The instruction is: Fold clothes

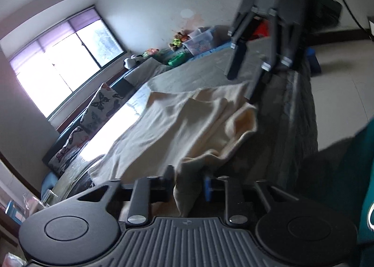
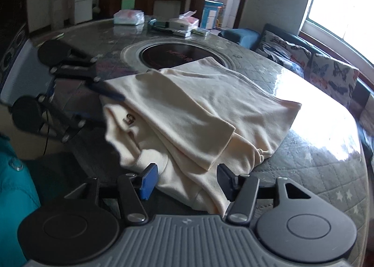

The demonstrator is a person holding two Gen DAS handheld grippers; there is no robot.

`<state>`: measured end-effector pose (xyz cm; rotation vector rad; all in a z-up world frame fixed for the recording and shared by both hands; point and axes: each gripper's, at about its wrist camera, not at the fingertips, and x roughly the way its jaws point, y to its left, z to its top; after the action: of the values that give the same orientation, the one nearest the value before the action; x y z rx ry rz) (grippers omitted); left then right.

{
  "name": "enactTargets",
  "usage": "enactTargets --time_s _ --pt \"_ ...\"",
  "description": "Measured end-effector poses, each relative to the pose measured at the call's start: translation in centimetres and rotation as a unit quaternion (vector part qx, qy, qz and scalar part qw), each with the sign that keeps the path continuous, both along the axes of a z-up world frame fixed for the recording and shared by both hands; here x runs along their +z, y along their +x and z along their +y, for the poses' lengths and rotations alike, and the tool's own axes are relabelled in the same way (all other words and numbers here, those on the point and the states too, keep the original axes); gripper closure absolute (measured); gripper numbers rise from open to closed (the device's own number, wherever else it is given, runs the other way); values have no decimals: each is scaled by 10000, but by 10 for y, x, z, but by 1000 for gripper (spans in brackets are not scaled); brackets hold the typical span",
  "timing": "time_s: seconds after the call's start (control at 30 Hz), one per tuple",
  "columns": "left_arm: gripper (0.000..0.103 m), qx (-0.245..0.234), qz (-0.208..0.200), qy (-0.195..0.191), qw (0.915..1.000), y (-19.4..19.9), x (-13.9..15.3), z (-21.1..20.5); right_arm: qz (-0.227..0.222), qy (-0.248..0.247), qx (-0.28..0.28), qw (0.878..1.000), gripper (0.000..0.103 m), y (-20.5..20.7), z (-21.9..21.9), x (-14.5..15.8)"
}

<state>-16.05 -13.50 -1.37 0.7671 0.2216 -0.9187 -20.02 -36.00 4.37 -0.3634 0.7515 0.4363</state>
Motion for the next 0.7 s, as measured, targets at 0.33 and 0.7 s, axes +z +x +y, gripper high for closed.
enactTargets --time_s 0.33,0.7 --pt "92 545 815 -645 9931 42 30 4 -491 -533 570 9957 29 -3 17 -9" --pt "85 671 1171 -838 9873 52 34 16 -250 -219 377 9987 83 37 13 -20"
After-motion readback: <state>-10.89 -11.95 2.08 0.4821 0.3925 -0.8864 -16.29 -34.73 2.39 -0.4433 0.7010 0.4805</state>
